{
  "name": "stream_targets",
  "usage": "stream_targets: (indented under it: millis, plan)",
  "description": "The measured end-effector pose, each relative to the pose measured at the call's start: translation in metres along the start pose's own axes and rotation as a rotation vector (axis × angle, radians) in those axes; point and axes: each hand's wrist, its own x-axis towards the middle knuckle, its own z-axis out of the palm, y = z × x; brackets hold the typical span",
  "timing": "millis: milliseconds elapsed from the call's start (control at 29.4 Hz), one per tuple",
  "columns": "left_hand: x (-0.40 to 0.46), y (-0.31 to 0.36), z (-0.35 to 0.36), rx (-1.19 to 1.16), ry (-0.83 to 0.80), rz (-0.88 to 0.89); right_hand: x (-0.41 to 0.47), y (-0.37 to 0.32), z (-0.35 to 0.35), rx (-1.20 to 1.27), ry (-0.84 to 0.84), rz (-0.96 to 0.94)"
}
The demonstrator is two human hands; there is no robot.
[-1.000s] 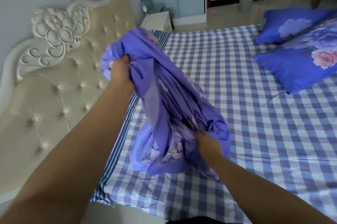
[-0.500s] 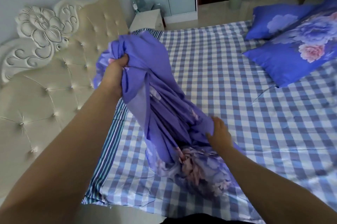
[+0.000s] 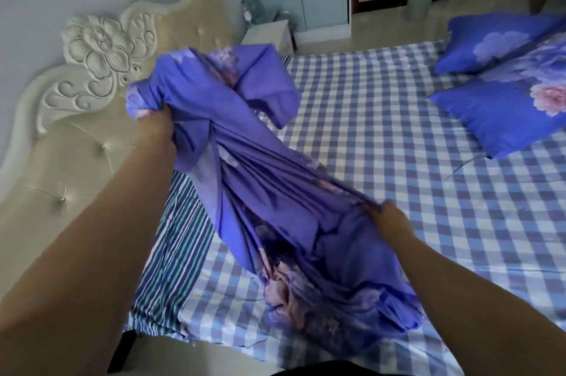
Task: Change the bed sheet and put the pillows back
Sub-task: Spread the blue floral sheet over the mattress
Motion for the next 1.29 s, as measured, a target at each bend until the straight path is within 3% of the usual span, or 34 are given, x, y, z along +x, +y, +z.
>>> stream_targets:
  millis: [102, 170, 204, 272, 340, 408, 476, 544, 578, 680, 714, 782, 918, 952, 986, 1054, 1088, 1190, 1292]
  plan:
    - [0.014, -0.042, -0.008, 0.53, 0.055, 0.029, 0.018, 0.046, -0.022, 0.092, 0.173, 0.256]
    - [0.014, -0.053, -0.008, 0.656, 0.025, 0.019, 0.022, 0.053, -0.033, 0.534, 0.352, 0.445]
    - [0.015, -0.054, -0.006, 0.639, 0.0, 0.004, 0.018, 0.052, -0.039, 0.532, 0.38, 0.467]
    - [0.009, -0.053, 0.004, 0.651, -0.046, 0.098, 0.016, 0.046, -0.043, 0.298, 0.289, 0.587]
    - [-0.005, -0.046, 0.022, 0.627, -0.093, 0.219, 0.016, 0.021, -0.037, 0.195, 0.296, 0.415]
    - [-0.027, -0.031, 0.04, 0.338, -0.168, 0.224, 0.001, -0.022, -0.021, 0.171, 0.098, 0.027]
    - [-0.051, -0.014, 0.055, 0.016, -0.387, 0.123, -0.017, -0.065, 0.007, 0.018, -0.12, -0.312]
    - [-0.068, 0.003, 0.065, -0.193, -0.606, 0.034, -0.035, -0.102, 0.037, -0.096, -0.165, -0.5]
    - [-0.074, 0.012, 0.068, -0.262, -0.667, 0.013, -0.044, -0.119, 0.047, -0.041, -0.145, -0.549]
    - [-0.078, 0.031, 0.071, -0.402, -0.713, -0.003, -0.052, -0.151, 0.054, 0.441, -0.077, -0.603]
    - [-0.074, 0.032, 0.07, -0.421, -0.73, -0.002, -0.05, -0.157, 0.051, 0.482, -0.046, -0.58]
    - [-0.064, 0.029, 0.067, -0.316, -0.74, 0.01, -0.045, -0.166, 0.04, 0.416, 0.014, -0.508]
    - [-0.055, -0.026, 0.055, 0.719, -0.399, 0.282, -0.036, -0.185, 0.012, 0.45, 0.069, -0.467]
    - [-0.064, -0.044, 0.056, 0.819, -0.463, 0.287, -0.035, -0.193, 0.007, 0.437, 0.033, -0.494]
    - [-0.076, -0.061, 0.06, 0.797, -0.639, 0.255, -0.036, -0.202, 0.004, 0.431, -0.036, -0.529]
    - [-0.107, -0.083, 0.074, 0.539, -0.964, 0.186, -0.044, -0.221, 0.008, 0.426, -0.221, -0.559]
    - [-0.117, -0.091, 0.082, 0.386, -0.951, 0.143, -0.051, -0.23, 0.011, 0.415, -0.291, -0.558]
    - [-0.122, -0.099, 0.097, 0.112, -0.593, 0.027, -0.058, -0.235, 0.021, 0.524, -0.366, -0.552]
    - [-0.099, -0.097, 0.093, 0.029, -0.421, -0.056, -0.034, -0.203, 0.02, 0.65, -0.044, -0.49]
